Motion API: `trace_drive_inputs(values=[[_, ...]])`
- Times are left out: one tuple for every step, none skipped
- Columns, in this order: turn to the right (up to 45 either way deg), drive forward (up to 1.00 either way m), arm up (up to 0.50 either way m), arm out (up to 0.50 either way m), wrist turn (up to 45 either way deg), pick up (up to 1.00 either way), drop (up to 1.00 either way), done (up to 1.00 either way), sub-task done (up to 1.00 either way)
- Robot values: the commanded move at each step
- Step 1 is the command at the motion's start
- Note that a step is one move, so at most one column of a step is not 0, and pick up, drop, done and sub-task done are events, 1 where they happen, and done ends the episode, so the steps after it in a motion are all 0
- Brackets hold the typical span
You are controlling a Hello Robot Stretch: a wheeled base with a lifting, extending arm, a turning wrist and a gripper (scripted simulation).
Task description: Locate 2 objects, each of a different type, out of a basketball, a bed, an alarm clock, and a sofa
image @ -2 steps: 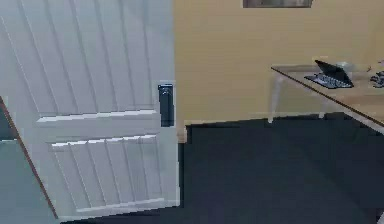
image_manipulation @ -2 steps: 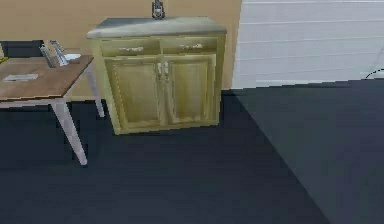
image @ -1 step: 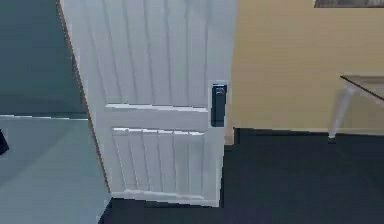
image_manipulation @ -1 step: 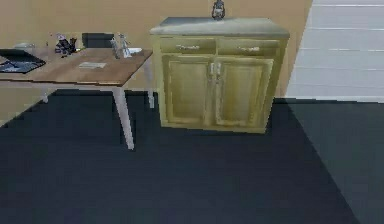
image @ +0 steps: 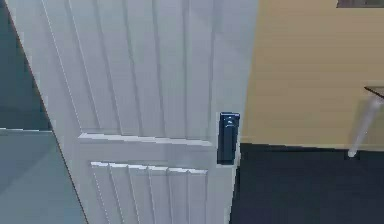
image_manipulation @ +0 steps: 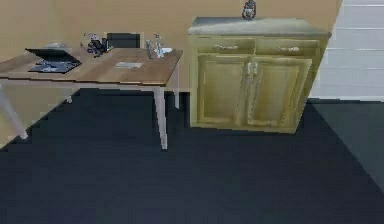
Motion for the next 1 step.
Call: trace_drive_inputs(values=[[-45.0,0.00,0.00,0.00,0.0,0.00,0.00,0.00,0.00]])
